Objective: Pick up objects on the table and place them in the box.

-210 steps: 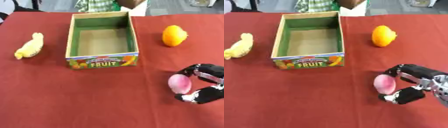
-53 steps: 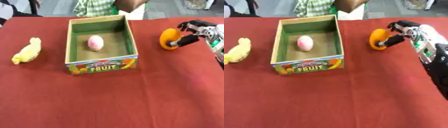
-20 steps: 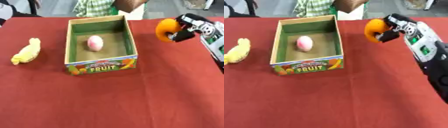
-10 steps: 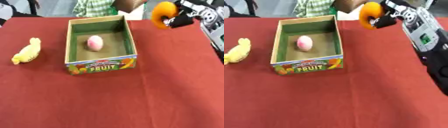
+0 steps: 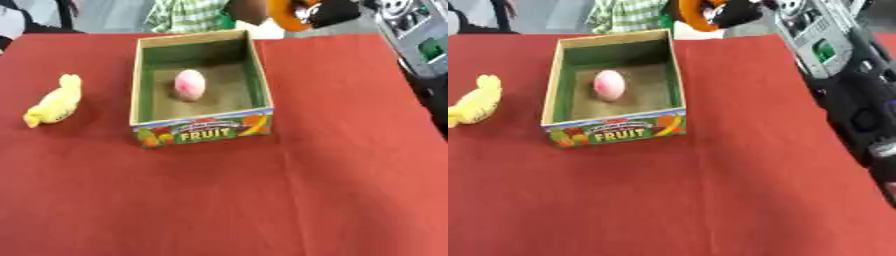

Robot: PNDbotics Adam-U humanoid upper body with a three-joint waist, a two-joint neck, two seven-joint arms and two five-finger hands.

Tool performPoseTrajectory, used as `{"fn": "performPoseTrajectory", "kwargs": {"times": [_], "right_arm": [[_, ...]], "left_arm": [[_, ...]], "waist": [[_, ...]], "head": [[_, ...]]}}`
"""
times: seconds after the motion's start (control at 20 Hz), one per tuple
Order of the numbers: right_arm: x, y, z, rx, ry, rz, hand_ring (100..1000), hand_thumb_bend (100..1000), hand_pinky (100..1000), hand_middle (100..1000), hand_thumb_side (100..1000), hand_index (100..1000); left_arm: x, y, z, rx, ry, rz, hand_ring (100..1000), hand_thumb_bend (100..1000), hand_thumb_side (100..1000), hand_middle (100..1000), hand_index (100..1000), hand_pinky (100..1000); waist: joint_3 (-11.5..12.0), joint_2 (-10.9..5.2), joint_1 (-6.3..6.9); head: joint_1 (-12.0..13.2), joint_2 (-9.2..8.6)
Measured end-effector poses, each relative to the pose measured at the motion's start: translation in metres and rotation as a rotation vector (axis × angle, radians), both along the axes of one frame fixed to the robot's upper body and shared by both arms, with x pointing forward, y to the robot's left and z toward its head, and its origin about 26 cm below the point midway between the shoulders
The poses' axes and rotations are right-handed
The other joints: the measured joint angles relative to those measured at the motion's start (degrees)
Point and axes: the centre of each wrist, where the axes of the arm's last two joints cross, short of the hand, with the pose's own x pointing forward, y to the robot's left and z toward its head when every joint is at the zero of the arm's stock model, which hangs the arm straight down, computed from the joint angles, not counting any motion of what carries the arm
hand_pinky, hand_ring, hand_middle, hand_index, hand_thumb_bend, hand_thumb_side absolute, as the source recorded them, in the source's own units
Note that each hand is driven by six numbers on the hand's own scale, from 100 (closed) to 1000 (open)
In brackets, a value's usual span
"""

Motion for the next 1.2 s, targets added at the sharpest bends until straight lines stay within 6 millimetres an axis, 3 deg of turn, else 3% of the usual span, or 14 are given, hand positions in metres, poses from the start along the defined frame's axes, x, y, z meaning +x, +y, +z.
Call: {"fn": "performPoseTrajectory", "kwargs": {"times": [0.3, 0.55, 0.75, 0.95, 1.15, 1.2], "right_arm": [[0.003, 0.026, -0.017, -0.034, 0.02, 0.043, 750, 100, 780, 566, 300, 676], [0.009, 0.032, -0.038, -0.057, 0.067, 0.042, 755, 100, 780, 571, 300, 680], [0.014, 0.034, -0.053, -0.091, 0.1, 0.038, 770, 100, 789, 566, 318, 678], [0.016, 0.036, -0.061, -0.154, 0.138, 0.074, 787, 100, 802, 598, 368, 740], [0.017, 0.038, -0.064, -0.219, 0.175, 0.105, 820, 100, 819, 667, 488, 792], [0.017, 0.039, -0.065, -0.236, 0.184, 0.111, 829, 100, 821, 688, 516, 801]], "left_arm": [[0.006, -0.001, 0.031, 0.081, -0.057, 0.015, 558, 100, 778, 623, 708, 492], [0.008, -0.003, 0.059, 0.171, -0.083, 0.061, 639, 100, 799, 684, 752, 565], [0.008, -0.005, 0.078, 0.247, -0.092, 0.144, 671, 100, 751, 715, 790, 579], [0.008, -0.01, 0.096, 0.368, -0.087, 0.226, 684, 100, 725, 724, 806, 583], [0.007, -0.017, 0.114, 0.468, -0.085, 0.271, 699, 100, 714, 739, 829, 589], [0.007, -0.02, 0.117, 0.492, -0.083, 0.273, 703, 100, 677, 742, 843, 591]], "waist": [[0.7, -0.07, 0.12], [0.8, -0.08, 0.36], [0.9, -0.08, 0.7], [0.9, -0.1, 1.05], [0.9, -0.42, 1.11], [0.9, -0.5, 1.13]], "head": [[-0.7, -0.03], [-0.7, -0.08], [-0.7, -0.22], [-0.9, -0.24], [-0.9, -0.24], [-0.9, -0.24]]}}
